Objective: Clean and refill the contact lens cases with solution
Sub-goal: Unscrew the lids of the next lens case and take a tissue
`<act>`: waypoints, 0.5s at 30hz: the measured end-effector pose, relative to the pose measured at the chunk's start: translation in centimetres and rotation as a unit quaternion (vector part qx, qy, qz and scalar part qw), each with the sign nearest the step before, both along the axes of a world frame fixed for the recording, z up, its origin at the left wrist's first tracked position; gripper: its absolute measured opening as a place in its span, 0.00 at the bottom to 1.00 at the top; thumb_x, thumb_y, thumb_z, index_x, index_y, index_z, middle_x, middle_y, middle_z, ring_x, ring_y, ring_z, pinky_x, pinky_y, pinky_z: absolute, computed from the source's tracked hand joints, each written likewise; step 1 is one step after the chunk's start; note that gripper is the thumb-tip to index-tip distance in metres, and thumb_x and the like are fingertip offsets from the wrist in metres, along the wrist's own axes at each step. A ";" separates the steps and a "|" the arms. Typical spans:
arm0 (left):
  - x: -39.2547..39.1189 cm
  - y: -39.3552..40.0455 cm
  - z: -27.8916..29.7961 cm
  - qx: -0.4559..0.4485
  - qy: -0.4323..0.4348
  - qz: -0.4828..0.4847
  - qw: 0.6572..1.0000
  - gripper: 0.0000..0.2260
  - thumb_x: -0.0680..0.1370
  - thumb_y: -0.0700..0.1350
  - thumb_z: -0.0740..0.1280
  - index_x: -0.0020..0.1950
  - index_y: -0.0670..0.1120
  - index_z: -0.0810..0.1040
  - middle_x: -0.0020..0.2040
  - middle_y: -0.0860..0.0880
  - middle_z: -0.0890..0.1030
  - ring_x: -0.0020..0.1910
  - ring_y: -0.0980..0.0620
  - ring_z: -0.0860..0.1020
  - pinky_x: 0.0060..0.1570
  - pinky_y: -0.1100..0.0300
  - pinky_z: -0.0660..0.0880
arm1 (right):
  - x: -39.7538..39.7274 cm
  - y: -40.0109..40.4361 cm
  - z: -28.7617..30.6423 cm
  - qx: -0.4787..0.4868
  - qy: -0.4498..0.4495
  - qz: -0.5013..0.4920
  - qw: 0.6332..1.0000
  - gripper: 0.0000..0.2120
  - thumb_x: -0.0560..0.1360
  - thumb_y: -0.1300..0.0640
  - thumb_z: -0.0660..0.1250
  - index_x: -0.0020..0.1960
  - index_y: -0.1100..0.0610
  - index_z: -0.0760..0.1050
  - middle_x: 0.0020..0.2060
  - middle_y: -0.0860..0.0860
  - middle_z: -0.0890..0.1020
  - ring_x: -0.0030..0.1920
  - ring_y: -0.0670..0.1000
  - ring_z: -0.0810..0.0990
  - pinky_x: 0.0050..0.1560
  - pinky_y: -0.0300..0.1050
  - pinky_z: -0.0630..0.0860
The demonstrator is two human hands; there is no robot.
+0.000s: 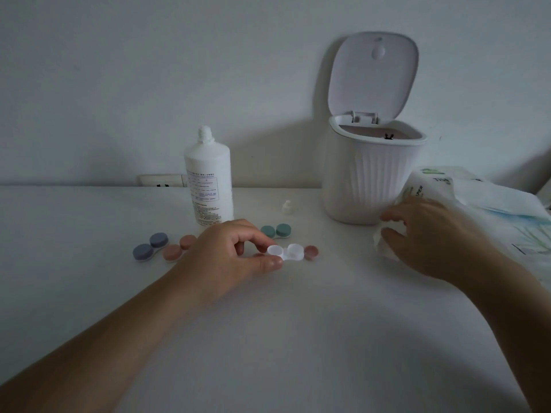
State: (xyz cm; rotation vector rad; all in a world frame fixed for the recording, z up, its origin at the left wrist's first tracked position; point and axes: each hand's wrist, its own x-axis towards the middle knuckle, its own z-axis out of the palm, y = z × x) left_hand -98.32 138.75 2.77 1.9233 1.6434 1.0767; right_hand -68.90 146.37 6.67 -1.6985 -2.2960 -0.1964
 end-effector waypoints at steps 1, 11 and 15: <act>0.1 0.0 0.1 0.001 0.005 0.004 1.000 0.10 0.69 0.54 0.79 0.40 0.69 0.81 0.41 0.67 0.78 0.42 0.53 0.71 0.39 0.83 0.60 | 0.1 -0.2 0.1 -0.015 -0.027 -0.017 0.999 0.13 0.77 0.46 0.65 0.57 0.47 0.81 0.58 0.49 0.82 0.60 0.56 0.80 0.56 0.50 0.75; -0.2 0.0 0.0 -0.006 0.003 0.006 1.000 0.10 0.70 0.53 0.79 0.40 0.68 0.82 0.43 0.66 0.79 0.37 0.58 0.71 0.40 0.80 0.64 | -0.1 0.3 -1.7 -0.077 -0.030 -0.045 0.996 0.13 0.80 0.50 0.62 0.39 0.51 0.78 0.36 0.48 0.81 0.39 0.52 0.81 0.50 0.53 0.83; -0.3 0.3 -0.1 -0.015 -0.005 0.002 1.000 0.09 0.70 0.53 0.79 0.41 0.68 0.83 0.44 0.64 0.80 0.36 0.62 0.70 0.38 0.74 0.66 | 0.2 1.2 -2.7 -0.014 0.063 -0.006 0.998 0.11 0.79 0.55 0.64 0.40 0.54 0.81 0.33 0.49 0.82 0.34 0.52 0.81 0.39 0.53 0.82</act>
